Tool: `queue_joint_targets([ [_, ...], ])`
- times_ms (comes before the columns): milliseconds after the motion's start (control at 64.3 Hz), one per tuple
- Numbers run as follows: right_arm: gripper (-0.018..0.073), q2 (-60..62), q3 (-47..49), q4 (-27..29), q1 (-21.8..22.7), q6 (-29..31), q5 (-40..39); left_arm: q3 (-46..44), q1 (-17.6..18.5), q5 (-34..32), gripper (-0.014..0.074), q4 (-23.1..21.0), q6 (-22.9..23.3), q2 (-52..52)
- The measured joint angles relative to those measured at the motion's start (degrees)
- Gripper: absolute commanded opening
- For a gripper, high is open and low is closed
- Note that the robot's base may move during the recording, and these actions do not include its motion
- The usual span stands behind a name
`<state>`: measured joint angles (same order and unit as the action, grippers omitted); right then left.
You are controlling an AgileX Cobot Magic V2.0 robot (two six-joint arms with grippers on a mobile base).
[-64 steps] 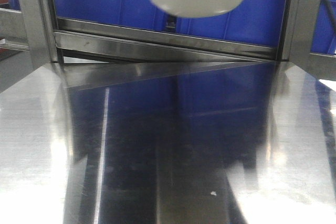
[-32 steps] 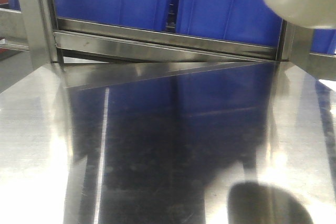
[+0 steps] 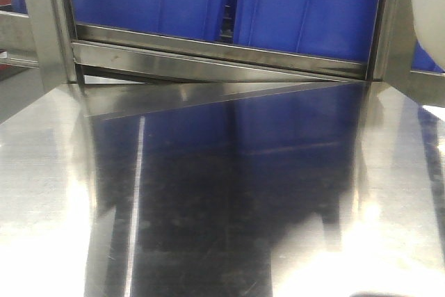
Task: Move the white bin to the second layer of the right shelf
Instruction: 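Close the right gripper on the bin rim and lift it, then hold the bin in the right gripper while backing away from the table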
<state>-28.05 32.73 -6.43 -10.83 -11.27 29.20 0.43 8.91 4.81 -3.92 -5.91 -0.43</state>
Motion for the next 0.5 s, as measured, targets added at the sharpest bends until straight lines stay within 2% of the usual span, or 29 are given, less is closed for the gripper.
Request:
queue_joint_targets([
  [498,0.0034,0.00,0.00,0.15,0.00,0.00,-0.37,0.00,0.00,0.00,0.0085,0.00,0.00,0.00],
])
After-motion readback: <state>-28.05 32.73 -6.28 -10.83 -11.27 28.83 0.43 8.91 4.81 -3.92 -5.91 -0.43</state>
